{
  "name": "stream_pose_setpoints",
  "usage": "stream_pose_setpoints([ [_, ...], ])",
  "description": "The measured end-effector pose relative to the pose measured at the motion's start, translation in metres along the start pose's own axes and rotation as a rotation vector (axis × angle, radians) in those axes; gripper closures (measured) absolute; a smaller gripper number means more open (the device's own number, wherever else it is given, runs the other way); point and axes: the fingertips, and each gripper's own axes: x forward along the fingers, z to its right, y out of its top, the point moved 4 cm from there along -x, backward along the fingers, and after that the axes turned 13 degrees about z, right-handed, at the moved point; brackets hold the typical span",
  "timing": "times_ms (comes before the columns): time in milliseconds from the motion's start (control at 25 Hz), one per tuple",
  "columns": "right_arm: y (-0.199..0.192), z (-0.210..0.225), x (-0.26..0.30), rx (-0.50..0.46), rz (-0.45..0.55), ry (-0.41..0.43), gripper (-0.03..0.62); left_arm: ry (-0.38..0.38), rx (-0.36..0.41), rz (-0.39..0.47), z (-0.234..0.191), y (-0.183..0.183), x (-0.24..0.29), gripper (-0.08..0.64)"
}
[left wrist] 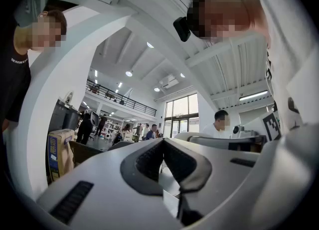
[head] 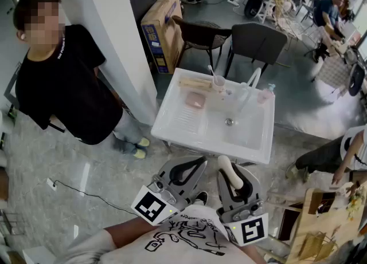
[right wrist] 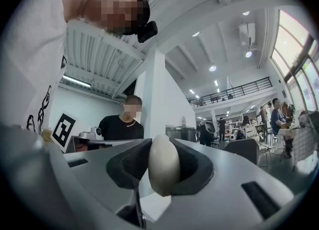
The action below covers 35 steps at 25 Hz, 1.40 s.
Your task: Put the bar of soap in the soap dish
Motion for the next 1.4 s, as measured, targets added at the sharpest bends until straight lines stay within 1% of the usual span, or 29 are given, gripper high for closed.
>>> stream_pose_setpoints([
  [120, 0.000, 0.000, -0.002, 0.003, -0.003, 0.000, 0.477, 0.012, -0.028, -0.042, 0.002, -0.001, 0.000, 0.557],
  [320, -0.001, 0.000, -0.007, 0.043, 0.004, 0.030, 0.477, 0.018, -0.029, -0.044, 0.005, -0.001, 0.001, 0.557],
  [520, 0.003, 0.005, -0.014, 0.036, 0.010, 0.019, 0.477, 0.013, -0.020, -0.040, 0.014, -0.006, 0.005, 0.557],
  [640, 0.004, 0.012, -0.025, 0.040, 0.008, 0.015, 0.477, 0.015, -0.035, -0.060, 0.026, -0.013, 0.009, 0.557],
  [760, 0.008, 0.023, -0.039, 0.048, 0.012, 0.003, 0.477, 0.015, -0.045, -0.050, 0.040, -0.021, 0.016, 0.557],
  [960, 0.012, 0.045, -0.067, 0.061, 0.011, -0.011, 0.477, 0.023, -0.081, -0.067, 0.073, -0.041, 0.029, 0.557],
  [1120, 0.012, 0.057, -0.086, 0.061, -0.006, -0.009, 0.477, 0.031, -0.082, -0.077, 0.092, -0.054, 0.036, 0.557],
  [1240, 0.010, 0.061, -0.086, 0.065, -0.007, -0.013, 0.477, 0.042, -0.077, -0.081, 0.094, -0.055, 0.037, 0.557],
  [1400, 0.004, 0.062, -0.075, 0.070, -0.017, 0.003, 0.477, 0.063, -0.077, -0.076, 0.081, -0.054, 0.037, 0.557],
])
